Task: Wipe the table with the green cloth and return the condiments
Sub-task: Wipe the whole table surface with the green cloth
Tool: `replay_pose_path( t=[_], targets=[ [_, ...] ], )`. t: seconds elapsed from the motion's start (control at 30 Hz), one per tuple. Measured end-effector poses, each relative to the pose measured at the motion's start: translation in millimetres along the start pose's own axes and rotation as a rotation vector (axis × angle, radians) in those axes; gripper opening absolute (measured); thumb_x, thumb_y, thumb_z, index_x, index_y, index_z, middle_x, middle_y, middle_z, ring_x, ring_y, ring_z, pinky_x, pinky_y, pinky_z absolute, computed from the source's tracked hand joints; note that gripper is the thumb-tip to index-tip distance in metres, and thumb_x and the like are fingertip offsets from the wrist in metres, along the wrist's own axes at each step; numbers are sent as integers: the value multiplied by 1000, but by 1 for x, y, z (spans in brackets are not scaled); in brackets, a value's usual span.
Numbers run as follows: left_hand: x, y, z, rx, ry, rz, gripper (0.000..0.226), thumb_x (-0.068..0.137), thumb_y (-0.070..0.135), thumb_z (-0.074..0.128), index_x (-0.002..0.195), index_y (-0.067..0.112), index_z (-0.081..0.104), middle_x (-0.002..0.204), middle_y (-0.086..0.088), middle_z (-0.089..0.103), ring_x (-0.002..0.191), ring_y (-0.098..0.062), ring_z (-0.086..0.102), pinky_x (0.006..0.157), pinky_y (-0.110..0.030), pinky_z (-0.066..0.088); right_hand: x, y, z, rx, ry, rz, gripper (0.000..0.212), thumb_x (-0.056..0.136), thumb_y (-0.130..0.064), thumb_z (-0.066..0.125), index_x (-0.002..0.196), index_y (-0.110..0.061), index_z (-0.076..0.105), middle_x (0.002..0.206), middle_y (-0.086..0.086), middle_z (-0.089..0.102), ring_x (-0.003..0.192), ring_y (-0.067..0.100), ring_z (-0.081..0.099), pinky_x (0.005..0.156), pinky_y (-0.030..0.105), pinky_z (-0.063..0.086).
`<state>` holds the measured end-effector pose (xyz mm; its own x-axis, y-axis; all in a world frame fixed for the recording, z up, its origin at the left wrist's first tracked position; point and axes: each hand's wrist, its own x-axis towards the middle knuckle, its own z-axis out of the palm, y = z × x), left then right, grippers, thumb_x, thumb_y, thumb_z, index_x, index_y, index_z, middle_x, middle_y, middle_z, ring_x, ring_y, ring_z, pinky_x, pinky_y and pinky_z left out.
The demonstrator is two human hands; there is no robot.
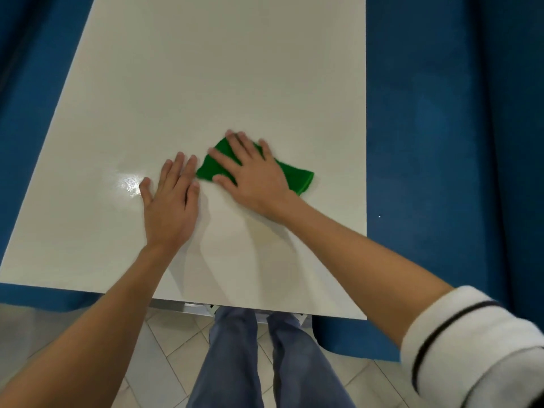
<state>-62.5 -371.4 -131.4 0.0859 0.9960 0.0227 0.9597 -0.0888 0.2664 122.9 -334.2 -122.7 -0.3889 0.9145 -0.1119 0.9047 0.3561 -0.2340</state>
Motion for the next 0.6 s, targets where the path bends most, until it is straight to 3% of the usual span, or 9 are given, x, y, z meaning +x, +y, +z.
replay_pose_path(
  t=[0.1, 0.17, 0.33, 0.6],
  targets=[
    [-1, 1, -1, 4, -12, 0, 49, 102, 35, 20, 151, 29, 27, 159, 4, 22, 146, -14, 18, 114, -49, 9, -46, 21, -3, -21, -75, -263, 55, 98, -56, 24, 150, -39, 19, 161, 2, 9, 147, 20, 8, 117, 44, 4],
    [0, 3, -2, 0, -9, -1, 49, 102, 35, 20, 151, 29, 27, 159, 4, 21, 146, -14, 17, 114, -48, 9, -57, 64, -17, -25, -99, -328, 53, 98, -58, 22, 149, -43, 18, 161, -4, 8, 147, 14, 7, 117, 42, 2],
    [4, 6, -3, 11, 9, 13, 48, 103, 31, 23, 150, 27, 30, 158, 1, 25, 145, -17, 20, 112, -51, 12, -31, 147, -47, -15, -30, 28, 54, 96, -61, 20, 148, -45, 18, 161, -3, 7, 147, 15, 5, 117, 52, 4],
    [2, 2, -3, 55, 0, 20, 49, 103, 32, 22, 152, 26, 23, 160, -1, 19, 147, -19, 15, 113, -53, 9, -43, 119, -30, 25, 67, 240, 55, 99, -54, 19, 151, -35, 15, 161, 6, 2, 148, 23, 1, 116, 49, 1]
  ],
)
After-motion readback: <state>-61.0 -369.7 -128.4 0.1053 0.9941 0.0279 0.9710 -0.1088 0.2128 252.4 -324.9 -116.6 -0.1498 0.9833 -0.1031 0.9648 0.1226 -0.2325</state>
